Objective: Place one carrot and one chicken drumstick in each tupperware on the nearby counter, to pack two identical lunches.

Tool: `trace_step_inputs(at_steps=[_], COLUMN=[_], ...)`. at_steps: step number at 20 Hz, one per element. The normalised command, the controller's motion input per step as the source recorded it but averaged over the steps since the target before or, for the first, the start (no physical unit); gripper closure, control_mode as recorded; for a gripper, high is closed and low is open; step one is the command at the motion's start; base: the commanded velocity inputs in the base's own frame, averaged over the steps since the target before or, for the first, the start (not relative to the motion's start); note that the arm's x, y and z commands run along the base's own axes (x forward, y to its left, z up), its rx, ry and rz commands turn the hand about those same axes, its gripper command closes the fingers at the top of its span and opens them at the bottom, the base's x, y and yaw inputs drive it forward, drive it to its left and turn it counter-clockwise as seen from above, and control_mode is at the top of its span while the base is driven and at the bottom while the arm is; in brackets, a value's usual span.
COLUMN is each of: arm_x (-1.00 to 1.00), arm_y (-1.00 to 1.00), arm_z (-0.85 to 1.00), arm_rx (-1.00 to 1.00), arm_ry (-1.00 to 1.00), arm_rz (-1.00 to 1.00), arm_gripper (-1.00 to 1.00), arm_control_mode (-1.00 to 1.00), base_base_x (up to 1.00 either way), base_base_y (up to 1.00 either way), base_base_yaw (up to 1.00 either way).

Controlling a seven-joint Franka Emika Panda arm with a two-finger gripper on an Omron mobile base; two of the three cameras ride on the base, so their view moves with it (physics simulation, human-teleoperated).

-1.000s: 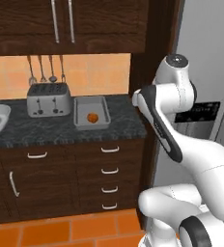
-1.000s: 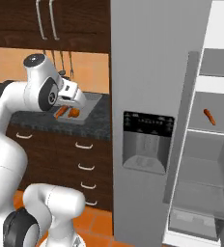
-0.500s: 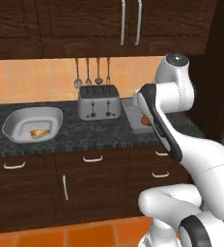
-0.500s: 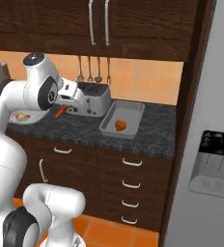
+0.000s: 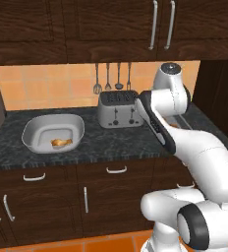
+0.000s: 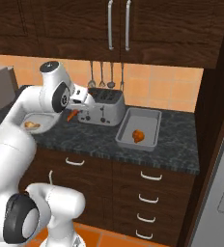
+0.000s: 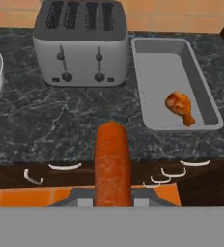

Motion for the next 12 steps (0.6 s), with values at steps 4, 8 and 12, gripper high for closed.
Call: trace_step_inputs(at_steps=[4,8,12], arm_x=[1.00,1.00,1.00], arm_y=[-1.00,-1.00,-0.84], arm_z=[-0.83,-0.59,-0.39], arm_rx=[0.01,-0.03,-0.06], arm_ry=[0.31,0.28,0.17], arm_rz=[0.00,0.09,0.09], arm_gripper=[1.00,1.00,1.00], arm_control_mode=[-1.00,-1.00,-1.00], base_base_x=[0.00,0.00,0.00], base_base_y=[0.00,0.00,0.00], base_base_yaw=[0.00,0.00,0.00])
